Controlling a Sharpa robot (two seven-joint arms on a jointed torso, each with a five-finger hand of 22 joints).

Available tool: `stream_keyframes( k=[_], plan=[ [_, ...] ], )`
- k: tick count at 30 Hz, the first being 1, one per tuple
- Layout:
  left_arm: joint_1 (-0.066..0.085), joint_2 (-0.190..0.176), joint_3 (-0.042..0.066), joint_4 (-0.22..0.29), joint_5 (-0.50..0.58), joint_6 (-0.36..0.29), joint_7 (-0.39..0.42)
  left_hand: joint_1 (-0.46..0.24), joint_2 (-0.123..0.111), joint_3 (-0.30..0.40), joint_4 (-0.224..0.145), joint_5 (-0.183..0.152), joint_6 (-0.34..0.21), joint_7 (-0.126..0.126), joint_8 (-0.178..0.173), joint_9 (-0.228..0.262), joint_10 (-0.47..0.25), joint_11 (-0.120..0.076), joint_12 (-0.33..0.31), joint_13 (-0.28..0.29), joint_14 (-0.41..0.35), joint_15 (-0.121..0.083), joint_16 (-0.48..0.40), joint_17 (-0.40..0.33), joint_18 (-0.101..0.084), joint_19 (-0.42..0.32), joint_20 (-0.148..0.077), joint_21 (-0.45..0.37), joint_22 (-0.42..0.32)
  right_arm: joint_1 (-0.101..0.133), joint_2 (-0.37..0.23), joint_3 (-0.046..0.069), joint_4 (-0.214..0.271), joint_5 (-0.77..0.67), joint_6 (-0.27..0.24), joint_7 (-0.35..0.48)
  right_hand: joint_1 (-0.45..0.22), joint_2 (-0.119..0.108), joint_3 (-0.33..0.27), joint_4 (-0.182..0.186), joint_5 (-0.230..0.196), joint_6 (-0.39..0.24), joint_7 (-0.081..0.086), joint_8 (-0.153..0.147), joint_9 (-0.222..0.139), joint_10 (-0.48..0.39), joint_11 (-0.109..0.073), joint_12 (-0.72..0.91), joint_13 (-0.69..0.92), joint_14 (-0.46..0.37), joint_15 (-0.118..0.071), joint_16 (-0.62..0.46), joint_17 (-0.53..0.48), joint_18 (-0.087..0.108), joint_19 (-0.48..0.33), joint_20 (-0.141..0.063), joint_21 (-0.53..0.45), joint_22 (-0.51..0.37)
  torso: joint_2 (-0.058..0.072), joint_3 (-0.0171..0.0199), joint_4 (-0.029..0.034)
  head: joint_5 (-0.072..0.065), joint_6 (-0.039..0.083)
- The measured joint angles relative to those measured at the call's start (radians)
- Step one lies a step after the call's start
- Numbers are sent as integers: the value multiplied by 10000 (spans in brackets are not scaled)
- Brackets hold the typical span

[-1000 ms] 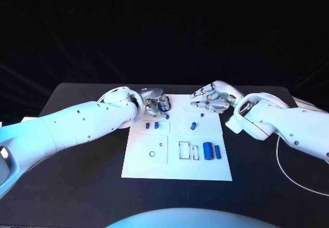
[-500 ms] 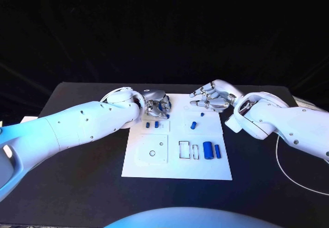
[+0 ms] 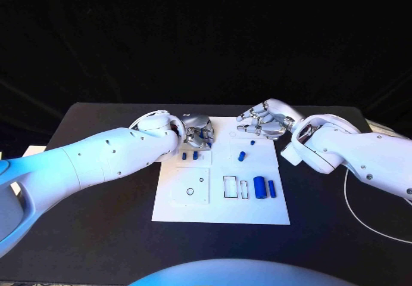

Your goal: Assemble the parts on the task board

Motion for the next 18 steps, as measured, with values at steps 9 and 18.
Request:
stream_keyframes(
  k=[9, 18],
  plan=[
    [-12, 134, 11, -175, -51, 23, -104, 0, 0, 159, -69, 0, 64, -9, 0, -34, 91, -21, 1, -15, 133, -5, 137, 189, -152, 178, -35, 519, 444, 0, 6, 0, 9, 3, 2, 0, 0, 0, 0, 0, 0, 0, 0, 0, 0, 0, 0, 0, 0, 0, 0, 0, 0, 0, 0, 0, 0, 0, 0, 7, 3, -24, -14],
    [-30, 247, 31, -316, -98, 6, -193, 76, 75, 393, -201, 0, 216, -21, 0, -59, 252, -74, 8, -27, 175, -46, 203, 277, -151, 293, -80, 850, 738, 0, 5, 0, 18, 6, 5, 0, 0, 0, 0, 0, 0, 0, 0, 0, 0, 1, 1, 0, 1, 0, 0, 0, 1, 0, 1, 0, 0, 0, -6, 6, 12, -49, -38]
  ],
)
